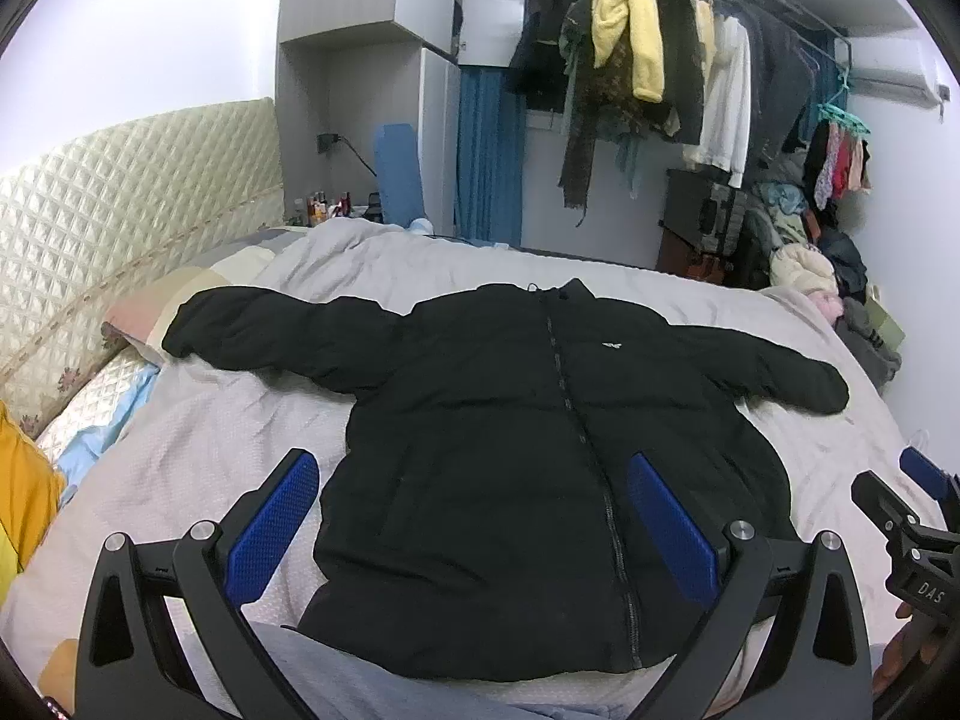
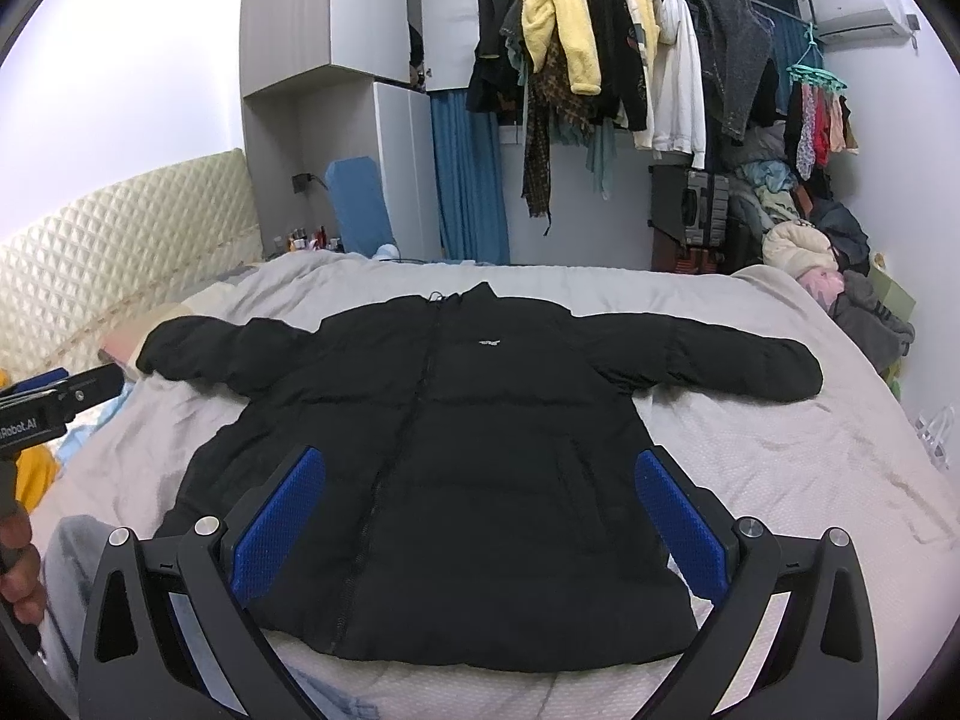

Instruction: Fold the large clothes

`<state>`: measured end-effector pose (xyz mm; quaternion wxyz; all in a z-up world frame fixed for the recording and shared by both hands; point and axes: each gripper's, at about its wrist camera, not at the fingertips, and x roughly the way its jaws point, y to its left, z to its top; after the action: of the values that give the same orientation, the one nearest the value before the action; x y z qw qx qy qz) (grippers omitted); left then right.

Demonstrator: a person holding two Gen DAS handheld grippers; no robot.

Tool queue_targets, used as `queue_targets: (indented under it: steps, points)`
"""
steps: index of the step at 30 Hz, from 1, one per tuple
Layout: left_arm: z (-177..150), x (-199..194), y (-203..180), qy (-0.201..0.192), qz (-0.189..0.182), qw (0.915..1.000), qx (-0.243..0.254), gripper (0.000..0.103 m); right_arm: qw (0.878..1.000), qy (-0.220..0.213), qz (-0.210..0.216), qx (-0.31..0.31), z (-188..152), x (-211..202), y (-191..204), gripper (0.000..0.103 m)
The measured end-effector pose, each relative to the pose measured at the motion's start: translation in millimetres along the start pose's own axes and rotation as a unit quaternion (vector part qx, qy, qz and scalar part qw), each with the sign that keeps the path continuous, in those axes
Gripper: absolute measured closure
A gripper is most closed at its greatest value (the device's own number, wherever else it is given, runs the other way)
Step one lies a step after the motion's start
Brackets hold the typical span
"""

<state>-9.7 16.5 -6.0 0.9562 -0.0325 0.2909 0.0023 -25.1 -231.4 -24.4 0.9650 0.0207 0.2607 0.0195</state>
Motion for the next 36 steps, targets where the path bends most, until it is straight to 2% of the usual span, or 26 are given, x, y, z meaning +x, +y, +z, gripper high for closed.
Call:
queue_targets:
  steps: [36]
  points:
    - [2.5, -1.4, -1.4, 0.004, -0.002, 1.0, -0.006, 0.0, 1.0, 0.006, -0.006, -0.001, -0.6, 4.0, -0.7, 0.0]
